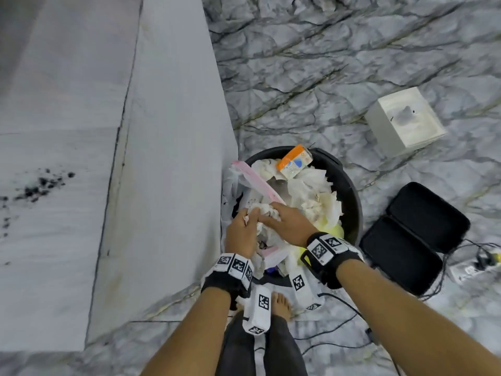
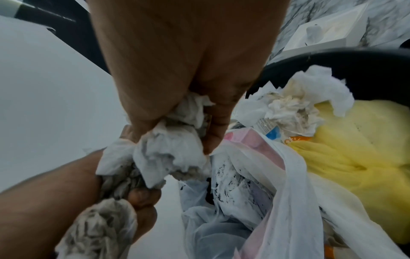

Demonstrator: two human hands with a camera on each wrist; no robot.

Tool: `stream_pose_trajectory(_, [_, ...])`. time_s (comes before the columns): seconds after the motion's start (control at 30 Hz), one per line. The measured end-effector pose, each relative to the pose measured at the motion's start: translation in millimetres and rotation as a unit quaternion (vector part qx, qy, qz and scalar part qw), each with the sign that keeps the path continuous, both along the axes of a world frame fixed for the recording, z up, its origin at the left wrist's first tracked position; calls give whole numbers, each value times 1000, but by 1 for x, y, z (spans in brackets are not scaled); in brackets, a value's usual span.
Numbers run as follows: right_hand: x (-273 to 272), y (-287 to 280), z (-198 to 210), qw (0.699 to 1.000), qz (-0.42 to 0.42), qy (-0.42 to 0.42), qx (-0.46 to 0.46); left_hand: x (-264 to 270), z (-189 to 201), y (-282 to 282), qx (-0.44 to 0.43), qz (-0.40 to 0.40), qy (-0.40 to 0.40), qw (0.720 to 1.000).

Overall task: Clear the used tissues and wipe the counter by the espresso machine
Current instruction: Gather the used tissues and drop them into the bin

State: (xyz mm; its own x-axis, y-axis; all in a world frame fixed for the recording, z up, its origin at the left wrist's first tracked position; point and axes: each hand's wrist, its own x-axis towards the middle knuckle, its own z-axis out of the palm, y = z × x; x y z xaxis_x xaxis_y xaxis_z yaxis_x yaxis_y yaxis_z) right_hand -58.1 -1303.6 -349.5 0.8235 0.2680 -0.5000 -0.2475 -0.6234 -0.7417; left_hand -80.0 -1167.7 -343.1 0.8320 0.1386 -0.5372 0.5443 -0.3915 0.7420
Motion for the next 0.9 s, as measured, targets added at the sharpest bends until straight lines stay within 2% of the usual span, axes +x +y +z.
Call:
stream_pose_trajectory(0.17, [14,1,-51,997,-13,67,30,8,-49,1,21,58,37,997])
stream_pose_trajectory(0.27, [14,3,-59,994,-33,98,48,10,-63,3,6,100,24,995])
stream_pose_trajectory(0.4, [8,6,-55,992,-10,121,23,7,-64,6,-12,115,18,993])
stream_pose_trajectory(0.5, [4,3,-43,993,15,115,15,2,-56,8,-30,106,29,993])
stream_pose_trajectory(0.63, [-3,-1,-21,993,27,116,4,-8,-26,6,-46,94,27,994])
stream_pose_trajectory(0.8, [-22,1,14,994,50,95,-9,-35,1,11,-55,46,99,992])
stream_pose_trajectory(0.9, [-44,6,33,992,57,109,3,-59,16,22,-103,32,147,983])
